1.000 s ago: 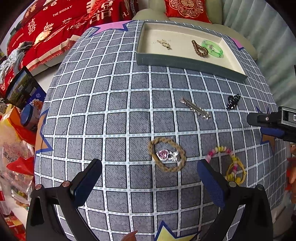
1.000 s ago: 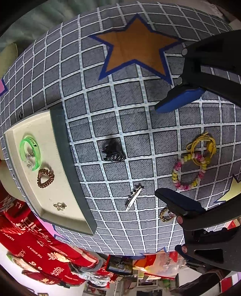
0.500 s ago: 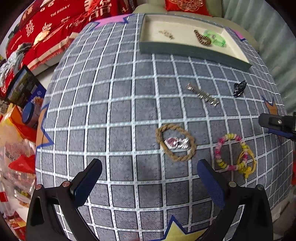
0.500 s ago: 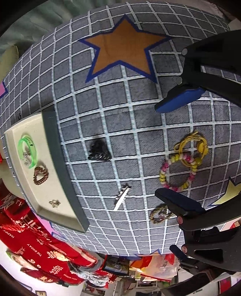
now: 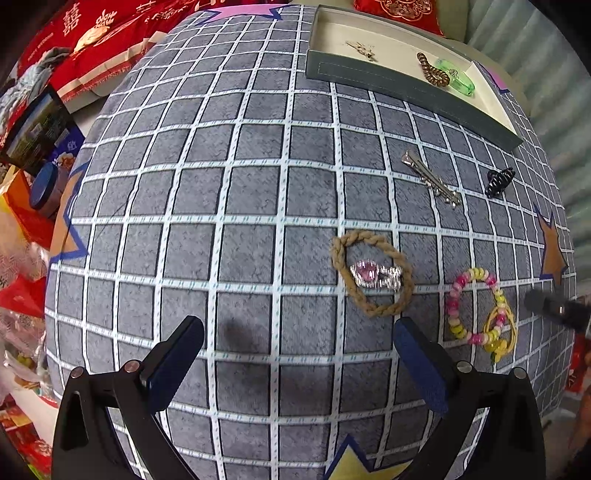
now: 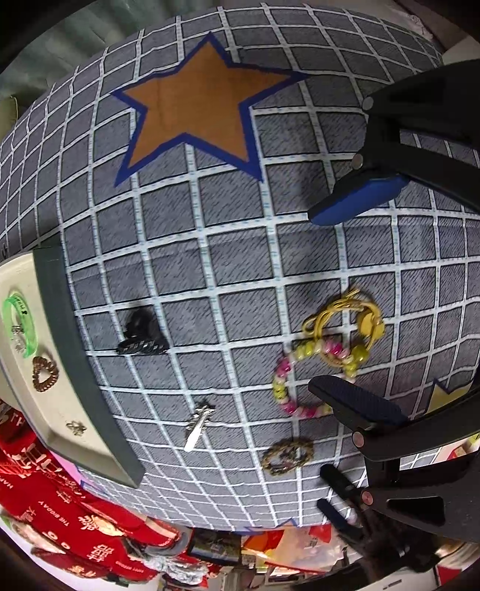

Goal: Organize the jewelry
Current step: 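Move both open tools back over the remaining jewelry, then grasp the rope bracelet with the left tool while the right tool grasps the beaded bracelet, then carry both bracelets into the tray and open both tools to release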

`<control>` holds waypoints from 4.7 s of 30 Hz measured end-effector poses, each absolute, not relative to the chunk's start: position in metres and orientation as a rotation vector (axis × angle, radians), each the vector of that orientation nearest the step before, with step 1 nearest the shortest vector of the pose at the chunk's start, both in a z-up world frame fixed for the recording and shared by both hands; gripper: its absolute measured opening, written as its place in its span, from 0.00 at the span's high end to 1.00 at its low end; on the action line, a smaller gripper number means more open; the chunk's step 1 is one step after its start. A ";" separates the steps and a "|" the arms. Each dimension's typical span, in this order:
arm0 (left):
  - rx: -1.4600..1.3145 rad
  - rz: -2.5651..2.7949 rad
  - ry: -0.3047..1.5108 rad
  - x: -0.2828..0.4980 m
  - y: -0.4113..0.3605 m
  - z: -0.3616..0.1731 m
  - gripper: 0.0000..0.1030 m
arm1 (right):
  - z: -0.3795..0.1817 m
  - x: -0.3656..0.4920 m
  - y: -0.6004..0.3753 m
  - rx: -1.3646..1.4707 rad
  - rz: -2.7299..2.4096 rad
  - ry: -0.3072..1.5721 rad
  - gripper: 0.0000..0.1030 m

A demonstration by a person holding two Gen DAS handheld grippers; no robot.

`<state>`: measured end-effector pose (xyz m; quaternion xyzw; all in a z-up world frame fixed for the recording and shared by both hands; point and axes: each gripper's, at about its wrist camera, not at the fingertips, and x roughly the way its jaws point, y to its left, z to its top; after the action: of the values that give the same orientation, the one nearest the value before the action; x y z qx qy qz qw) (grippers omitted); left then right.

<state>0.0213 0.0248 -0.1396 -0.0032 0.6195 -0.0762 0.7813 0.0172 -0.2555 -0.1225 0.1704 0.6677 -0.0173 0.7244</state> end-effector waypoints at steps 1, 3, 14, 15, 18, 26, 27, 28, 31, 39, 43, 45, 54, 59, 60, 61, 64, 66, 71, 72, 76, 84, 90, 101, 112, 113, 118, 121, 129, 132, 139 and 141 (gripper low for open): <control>-0.006 -0.166 1.339 0.023 0.024 -0.141 0.00 | -0.123 0.016 -0.255 0.365 -0.040 1.476 0.17; -0.010 -0.167 1.341 0.032 0.021 -0.142 0.00 | -0.124 0.014 -0.255 0.348 -0.042 1.479 0.17; -0.038 -0.207 1.362 0.048 0.026 -0.153 0.00 | -0.131 -0.001 -0.249 0.320 -0.042 1.492 0.17; -0.040 -0.206 1.364 0.047 0.025 -0.154 0.00 | -0.130 -0.001 -0.249 0.324 -0.044 1.487 0.17; -0.047 -0.200 1.359 0.046 0.025 -0.156 0.00 | -0.124 0.001 -0.246 0.319 -0.024 1.463 0.17; -0.046 -0.219 1.292 0.061 0.033 -0.154 0.04 | -0.122 0.030 -0.212 0.166 0.064 1.443 0.20; -0.048 -0.225 1.290 0.066 0.034 -0.154 0.04 | -0.124 0.032 -0.208 0.142 0.070 1.449 0.25; -0.049 -0.233 1.289 0.070 0.035 -0.153 0.04 | -0.127 0.034 -0.204 0.122 0.076 1.457 0.28; -0.044 -0.249 1.291 0.084 0.038 -0.152 0.05 | -0.129 0.035 -0.197 0.078 0.081 1.459 0.33; -0.005 -0.245 1.289 0.084 0.011 -0.151 0.08 | -0.138 0.039 -0.164 -0.069 0.080 1.445 0.37; 0.073 -0.238 1.262 0.069 -0.014 -0.153 0.23 | -0.141 0.029 -0.144 -0.125 0.090 1.424 0.42; 0.084 -0.254 1.252 0.067 -0.026 -0.152 0.34 | -0.143 0.021 -0.139 -0.125 0.092 1.420 0.46; 0.052 -0.305 1.240 0.070 -0.079 -0.149 0.85 | -0.129 0.028 -0.129 -0.101 0.099 1.409 0.90; -0.059 -0.311 1.243 0.075 -0.074 -0.144 0.85 | -0.112 0.034 -0.154 -0.015 0.094 1.398 0.90; -0.064 -0.315 1.238 0.075 -0.074 -0.142 0.85 | -0.108 0.035 -0.156 0.004 0.093 1.392 0.90; -0.068 -0.303 1.240 0.073 -0.072 -0.140 0.85 | -0.106 0.037 -0.160 0.017 0.091 1.387 0.90; -0.083 -0.321 1.218 0.074 -0.075 -0.132 0.85 | -0.098 0.042 -0.169 0.046 0.092 1.370 0.90; -0.092 -0.298 1.225 0.069 -0.072 -0.123 0.85 | -0.094 0.046 -0.175 0.063 0.093 1.353 0.90; -0.114 -0.305 1.207 0.077 -0.054 -0.107 0.85 | -0.083 0.048 -0.191 0.090 0.100 1.322 0.90; -0.118 -0.306 1.202 0.075 -0.050 -0.103 0.85 | -0.080 0.050 -0.195 0.096 0.102 1.318 0.90; -0.129 -0.305 1.198 0.069 -0.026 -0.087 0.85 | -0.076 0.054 -0.206 0.117 0.104 1.300 0.90; -0.120 -0.322 1.150 0.083 -0.025 -0.065 0.85 | -0.059 0.077 -0.231 0.183 0.094 1.258 0.90; -0.101 -0.331 1.121 0.107 -0.039 -0.054 0.85 | -0.043 0.106 -0.252 0.224 0.087 1.218 0.90; -0.073 -0.317 1.059 0.171 -0.054 -0.041 0.85 | -0.031 0.182 -0.280 0.279 0.088 1.166 0.90; -0.062 -0.262 1.082 0.230 -0.068 -0.064 0.85 | -0.049 0.254 -0.273 0.250 0.124 1.180 0.90; -0.063 -0.256 1.088 0.234 -0.069 -0.067 0.85 | -0.051 0.259 -0.271 0.246 0.128 1.182 0.90; -0.058 -0.232 1.103 0.253 -0.073 -0.081 0.85 | -0.064 0.286 -0.263 0.227 0.143 1.193 0.90; -0.046 -0.214 1.106 0.263 -0.076 -0.088 0.85 | -0.072 0.300 -0.263 0.240 0.146 1.202 0.90; -0.026 -0.180 1.134 0.276 -0.081 -0.109 0.85 | -0.090 0.327 -0.256 0.205 0.158 1.220 0.90; 0.006 -0.168 1.138 0.276 -0.086 -0.115 0.85 | -0.099 0.331 -0.253 0.195 0.166 1.239 0.90; 0.049 -0.134 1.151 0.277 -0.092 -0.124 0.85 | -0.115 0.338 -0.249 0.177 0.179 1.266 0.90; 0.060 -0.124 1.163 0.278 -0.093 -0.128 0.85 | -0.119 0.340 -0.248 0.172 0.180 1.279 0.90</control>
<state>0.2776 -0.0927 -0.1281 0.0281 0.5489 -0.0587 0.8333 0.3398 -0.2480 -0.1191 0.0798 0.5950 0.0840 0.7953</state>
